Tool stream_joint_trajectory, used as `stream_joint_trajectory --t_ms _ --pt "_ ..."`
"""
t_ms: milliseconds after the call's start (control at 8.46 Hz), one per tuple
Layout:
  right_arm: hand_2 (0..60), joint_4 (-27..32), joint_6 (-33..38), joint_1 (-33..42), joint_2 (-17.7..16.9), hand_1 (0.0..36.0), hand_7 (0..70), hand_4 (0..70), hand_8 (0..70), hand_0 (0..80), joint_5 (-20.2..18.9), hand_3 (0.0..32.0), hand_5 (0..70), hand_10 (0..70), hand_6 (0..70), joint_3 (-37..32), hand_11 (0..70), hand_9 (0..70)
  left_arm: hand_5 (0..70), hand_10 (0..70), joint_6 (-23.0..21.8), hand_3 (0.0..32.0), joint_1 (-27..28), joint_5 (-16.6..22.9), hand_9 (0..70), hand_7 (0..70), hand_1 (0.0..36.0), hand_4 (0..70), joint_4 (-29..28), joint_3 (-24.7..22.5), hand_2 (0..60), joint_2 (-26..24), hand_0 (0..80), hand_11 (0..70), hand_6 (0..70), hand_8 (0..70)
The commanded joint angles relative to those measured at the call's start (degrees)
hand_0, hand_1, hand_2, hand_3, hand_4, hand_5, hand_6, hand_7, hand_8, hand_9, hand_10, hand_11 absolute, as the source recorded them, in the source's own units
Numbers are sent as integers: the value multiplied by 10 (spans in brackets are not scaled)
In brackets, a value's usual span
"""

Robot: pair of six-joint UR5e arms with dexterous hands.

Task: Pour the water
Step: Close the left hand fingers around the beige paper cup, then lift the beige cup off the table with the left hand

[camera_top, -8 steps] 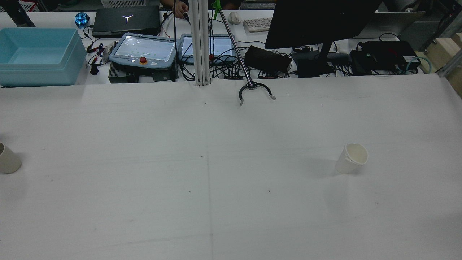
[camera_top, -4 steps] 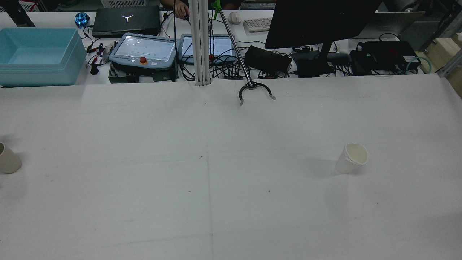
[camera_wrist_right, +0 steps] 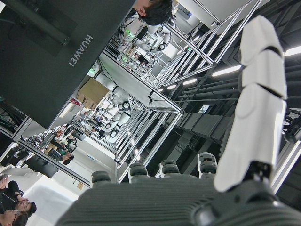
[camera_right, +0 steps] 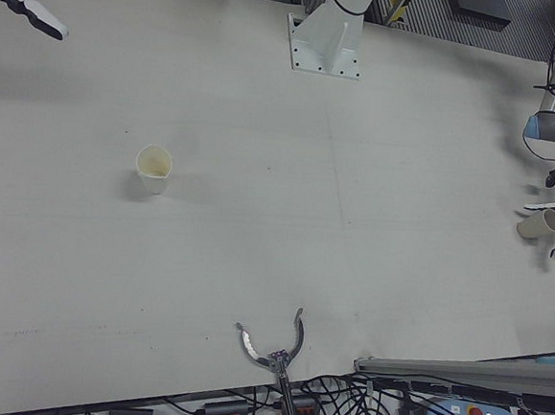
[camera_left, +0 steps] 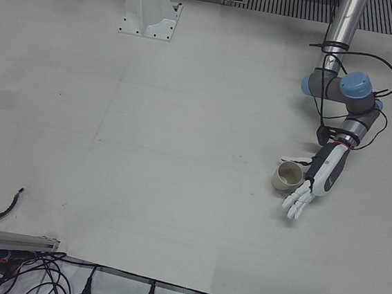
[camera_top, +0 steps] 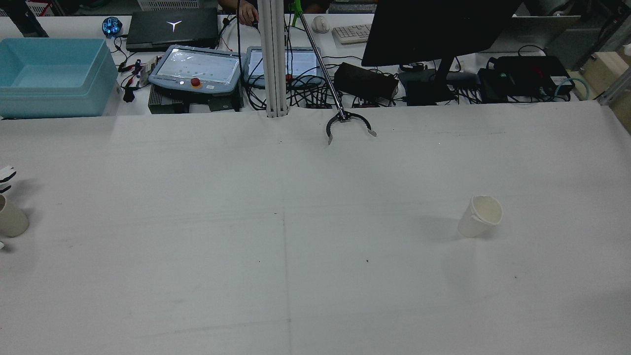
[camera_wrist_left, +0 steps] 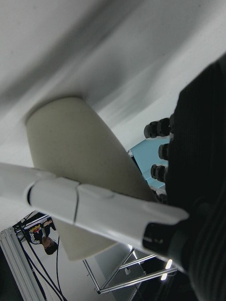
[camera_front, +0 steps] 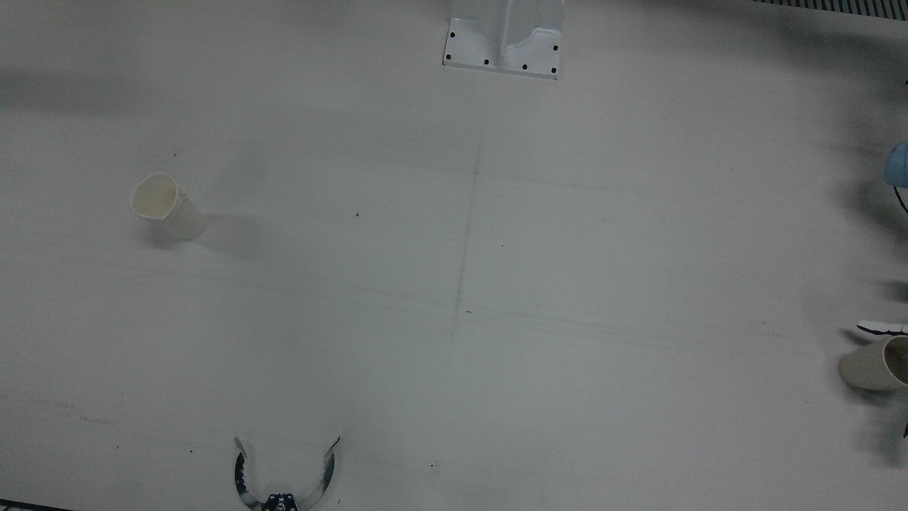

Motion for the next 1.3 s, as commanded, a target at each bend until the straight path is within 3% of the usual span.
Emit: stream_joint_trajectory --t_ms 0,355,473,591,709,827,945,1064,1182 --pt "140 0 -3 -1 0 206 46 0 39 514 -1 152 68 0 41 -1 0 23 0 42 -5 0 2 4 2 42 305 197 3 8 0 -9 800 109 30 16" --pt "142 0 -4 -5 0 203 43 0 41 509 1 150 68 0 42 -4 0 27 0 37 -20 0 2 7 0 41 238 209 7 9 0 -5 800 95 27 9" --pt "143 0 -3 -6 1 203 43 0 42 510 1 152 68 0 42 -4 0 27 0 41 -20 0 2 7 0 42 257 209 7 9 0 -4 800 102 28 12" --pt "136 0 -3 -5 0 199 42 0 43 508 1 154 67 0 41 -4 0 27 0 41 -20 0 2 8 0 45 237 224 7 9 0 -3 800 99 30 12" --pt "133 0 -3 -5 1 199 39 0 42 507 1 154 66 0 40 -4 0 27 0 49 -20 0 2 8 4 57 286 242 10 7 0 -3 800 116 41 20" --pt "132 0 -3 -5 1 197 40 0 42 506 2 150 66 0 40 -4 0 27 0 62 -21 0 2 8 5 66 330 313 12 6 0 -2 800 138 50 23" --pt "133 0 -3 -5 0 195 37 0 43 505 2 150 65 0 39 -4 0 28 39 67 -27 0 2 8 9 67 360 354 16 7 0 -4 800 150 50 29" --pt "131 0 -3 -5 1 193 39 0 43 503 2 152 65 0 39 -4 0 28 382 68 -27 0 2 8 8 66 360 365 18 7 0 -5 800 150 46 31" --pt "128 0 -3 -6 1 190 39 0 43 502 2 150 64 0 40 -4 0 28 549 68 -28 0 3 9 6 61 360 389 21 7 0 -7 800 149 41 32"
